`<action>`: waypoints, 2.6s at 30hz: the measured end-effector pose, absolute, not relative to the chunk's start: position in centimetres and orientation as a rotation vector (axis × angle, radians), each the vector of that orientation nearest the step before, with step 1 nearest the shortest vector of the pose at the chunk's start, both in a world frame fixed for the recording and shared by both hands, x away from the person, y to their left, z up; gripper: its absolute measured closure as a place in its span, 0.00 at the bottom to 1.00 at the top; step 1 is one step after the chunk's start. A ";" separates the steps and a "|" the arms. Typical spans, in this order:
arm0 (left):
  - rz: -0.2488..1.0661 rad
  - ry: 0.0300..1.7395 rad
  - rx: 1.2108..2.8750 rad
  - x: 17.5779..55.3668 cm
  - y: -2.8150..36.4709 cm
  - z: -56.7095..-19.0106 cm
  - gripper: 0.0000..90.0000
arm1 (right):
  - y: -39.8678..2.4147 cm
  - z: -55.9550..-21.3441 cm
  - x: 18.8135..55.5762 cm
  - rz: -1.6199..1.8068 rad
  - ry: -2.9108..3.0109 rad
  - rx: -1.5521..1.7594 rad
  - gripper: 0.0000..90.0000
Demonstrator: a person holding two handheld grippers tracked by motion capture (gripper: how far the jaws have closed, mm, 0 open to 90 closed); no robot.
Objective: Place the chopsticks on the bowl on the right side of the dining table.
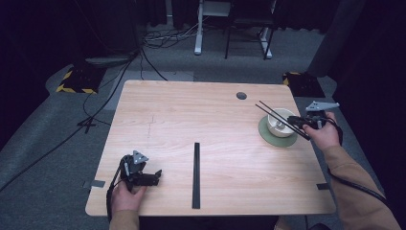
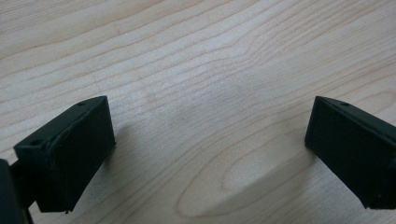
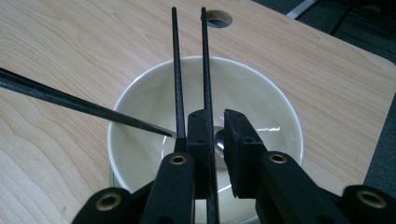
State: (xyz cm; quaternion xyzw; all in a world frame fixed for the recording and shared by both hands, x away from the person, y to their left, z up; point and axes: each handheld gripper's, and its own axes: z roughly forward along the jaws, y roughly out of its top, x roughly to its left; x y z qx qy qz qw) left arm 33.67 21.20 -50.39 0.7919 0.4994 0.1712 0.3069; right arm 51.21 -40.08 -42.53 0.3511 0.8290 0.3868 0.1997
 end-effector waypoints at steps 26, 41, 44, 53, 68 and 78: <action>0.453 1.321 2.095 33.7 21.2 -50.4 0.02 | -37.3 -43.2 51.9 1.037 2.373 0.979 0.81; 0.453 1.321 2.095 33.7 21.2 -50.4 0.02 | -37.2 -42.1 49.3 1.152 2.356 0.919 0.75; 0.453 1.321 2.095 33.7 21.2 -50.4 0.02 | -37.5 -41.6 48.3 1.159 2.339 0.907 0.73; 0.452 1.320 2.102 33.8 21.2 -50.4 0.01 | -38.9 -41.5 45.5 1.131 2.286 0.945 0.61; 0.462 1.322 2.097 33.8 21.1 -50.4 0.01 | -41.7 -43.5 44.9 1.061 2.246 1.044 0.61; 0.462 1.325 2.094 33.8 21.1 -50.4 0.01 | -43.3 -44.0 45.6 1.036 2.209 1.097 0.62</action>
